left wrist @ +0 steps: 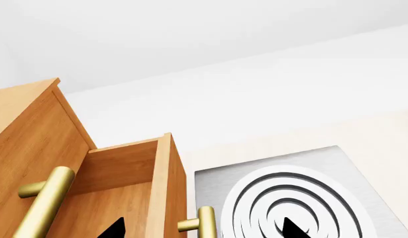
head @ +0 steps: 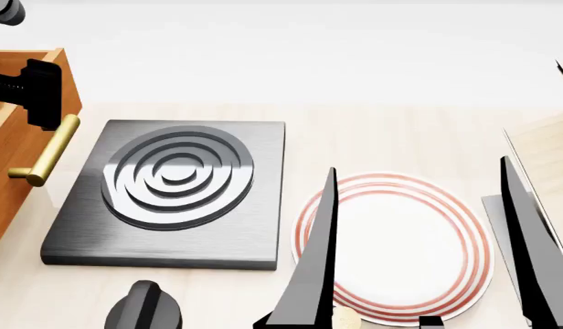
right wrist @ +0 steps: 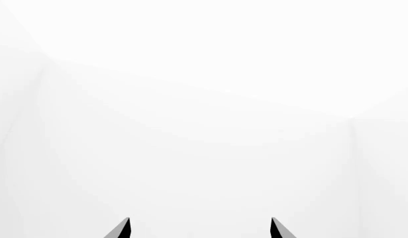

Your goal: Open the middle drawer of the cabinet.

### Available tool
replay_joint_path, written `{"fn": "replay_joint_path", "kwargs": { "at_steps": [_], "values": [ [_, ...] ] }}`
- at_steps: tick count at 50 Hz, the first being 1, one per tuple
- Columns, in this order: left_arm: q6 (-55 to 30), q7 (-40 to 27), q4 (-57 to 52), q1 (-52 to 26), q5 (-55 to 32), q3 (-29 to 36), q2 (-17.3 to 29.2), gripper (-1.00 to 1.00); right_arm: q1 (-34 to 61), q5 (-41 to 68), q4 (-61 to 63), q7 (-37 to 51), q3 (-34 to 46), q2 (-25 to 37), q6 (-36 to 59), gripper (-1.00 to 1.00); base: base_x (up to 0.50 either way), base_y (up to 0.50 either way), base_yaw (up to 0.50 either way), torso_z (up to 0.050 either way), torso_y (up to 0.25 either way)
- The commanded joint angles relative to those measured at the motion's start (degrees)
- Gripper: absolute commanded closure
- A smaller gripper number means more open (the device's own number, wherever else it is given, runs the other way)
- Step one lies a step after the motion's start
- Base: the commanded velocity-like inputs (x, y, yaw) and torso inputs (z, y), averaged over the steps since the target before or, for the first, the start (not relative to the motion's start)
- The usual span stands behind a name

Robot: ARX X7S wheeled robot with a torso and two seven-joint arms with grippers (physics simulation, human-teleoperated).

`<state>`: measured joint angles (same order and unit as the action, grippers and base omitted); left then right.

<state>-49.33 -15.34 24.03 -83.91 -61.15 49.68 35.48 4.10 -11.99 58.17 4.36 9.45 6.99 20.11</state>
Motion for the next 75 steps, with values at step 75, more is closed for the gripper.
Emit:
{"fn": "replay_joint_path", "kwargs": {
  "at_steps": [75],
  "values": [
    [12.2, 9.0, 31.2, -2.3, 9.0, 2.6, -11.3, -1.0, -0.2, 1.4, -1.9, 3.7, 2.1, 3.3, -1.0, -1.0, 0.0, 0.0, 0.0, 0.0, 0.0]
  ]
}}
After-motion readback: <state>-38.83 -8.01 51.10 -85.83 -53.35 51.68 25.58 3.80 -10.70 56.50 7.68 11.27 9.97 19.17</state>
